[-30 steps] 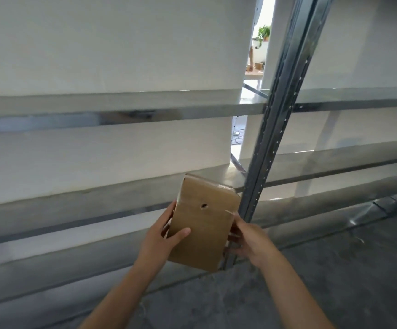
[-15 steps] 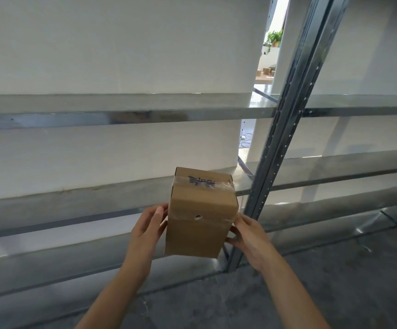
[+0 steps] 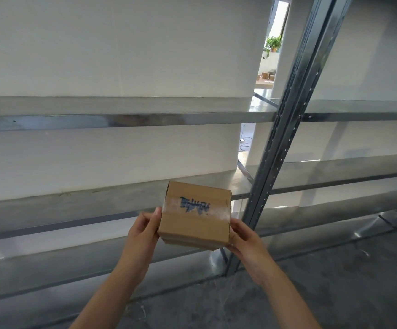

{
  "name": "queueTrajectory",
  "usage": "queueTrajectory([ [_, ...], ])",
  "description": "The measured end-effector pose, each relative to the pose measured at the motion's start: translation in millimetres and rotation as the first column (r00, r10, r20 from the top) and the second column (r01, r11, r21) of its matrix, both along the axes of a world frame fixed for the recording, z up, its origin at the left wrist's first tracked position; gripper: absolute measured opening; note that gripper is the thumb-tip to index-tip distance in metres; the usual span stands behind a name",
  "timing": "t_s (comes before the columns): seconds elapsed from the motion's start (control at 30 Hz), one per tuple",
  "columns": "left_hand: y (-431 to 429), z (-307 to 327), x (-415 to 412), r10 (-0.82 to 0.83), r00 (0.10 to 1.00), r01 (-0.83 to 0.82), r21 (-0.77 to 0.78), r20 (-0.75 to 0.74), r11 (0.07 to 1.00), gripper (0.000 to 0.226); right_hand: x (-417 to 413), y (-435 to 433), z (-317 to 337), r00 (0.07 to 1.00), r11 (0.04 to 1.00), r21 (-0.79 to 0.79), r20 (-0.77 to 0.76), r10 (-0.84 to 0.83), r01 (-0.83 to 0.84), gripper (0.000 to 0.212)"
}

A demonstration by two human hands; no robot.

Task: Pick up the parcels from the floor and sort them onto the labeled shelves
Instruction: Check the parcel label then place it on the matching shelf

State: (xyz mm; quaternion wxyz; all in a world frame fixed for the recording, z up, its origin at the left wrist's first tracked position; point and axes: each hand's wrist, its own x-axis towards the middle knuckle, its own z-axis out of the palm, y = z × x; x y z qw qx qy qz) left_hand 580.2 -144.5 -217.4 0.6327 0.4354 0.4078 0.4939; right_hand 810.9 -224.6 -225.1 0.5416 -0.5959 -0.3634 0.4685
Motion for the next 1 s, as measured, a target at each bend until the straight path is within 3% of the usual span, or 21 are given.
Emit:
queueTrajectory([
  [0.13, 2.6, 1.6, 0.4, -0.011, 1.000, 0.011, 0.033, 0.008, 0.999, 0.038, 1.9, 2.8, 1.8, 0.999, 0.999, -0.010, -0.022, 0.033, -0.034, 0.034],
  [0.23, 6.6, 4.0, -4.1, -0.034, 0.999, 0.034, 0.066, -0.004, 0.997, 0.046, 1.3, 8.7, 6.7, 0.998, 0.999, -0.008, -0.059, 0.034, -0.034, 0.034],
  [0.3, 9.4, 4.9, -7.9, -0.063, 0.997, 0.068, 0.099, -0.053, 0.993, 0.051, -0.7, 13.8, 11.5, 0.996, 1.000, -0.011, -0.094, 0.002, -0.003, 0.034],
  [0.4, 11.7, 9.1, -10.4, -0.069, 0.985, 0.097, 0.171, -0.161, 0.981, 0.036, -4.6, 20.8, 18.2, 0.993, 1.000, 0.002, -0.114, -0.016, 0.016, 0.036],
  [0.53, 11.3, 14.5, -11.0, -0.051, 0.978, 0.096, 0.219, -0.204, 0.971, 0.032, -7.9, 27.0, 21.6, 0.992, 1.000, 0.006, -0.127, -0.017, 0.018, 0.032],
  [0.67, 7.9, 9.9, -12.8, -0.090, 0.972, 0.134, 0.200, -0.217, 0.971, 0.041, -7.1, 29.6, 22.3, 0.985, 0.999, -0.022, -0.168, -0.032, 0.029, 0.045],
  [0.83, 2.1, 10.3, -7.3, -0.092, 0.988, 0.114, 0.188, -0.124, 0.975, 0.031, -2.2, 31.3, 27.2, 0.972, 0.997, -0.077, -0.232, -0.033, 0.015, 0.056],
  [1.0, -0.4, 21.2, -7.9, -0.079, 0.963, 0.156, 0.291, -0.258, 0.944, 0.037, 8.6, 27.9, 29.1, 0.964, 0.993, -0.117, -0.263, -0.023, -0.008, 0.068],
])
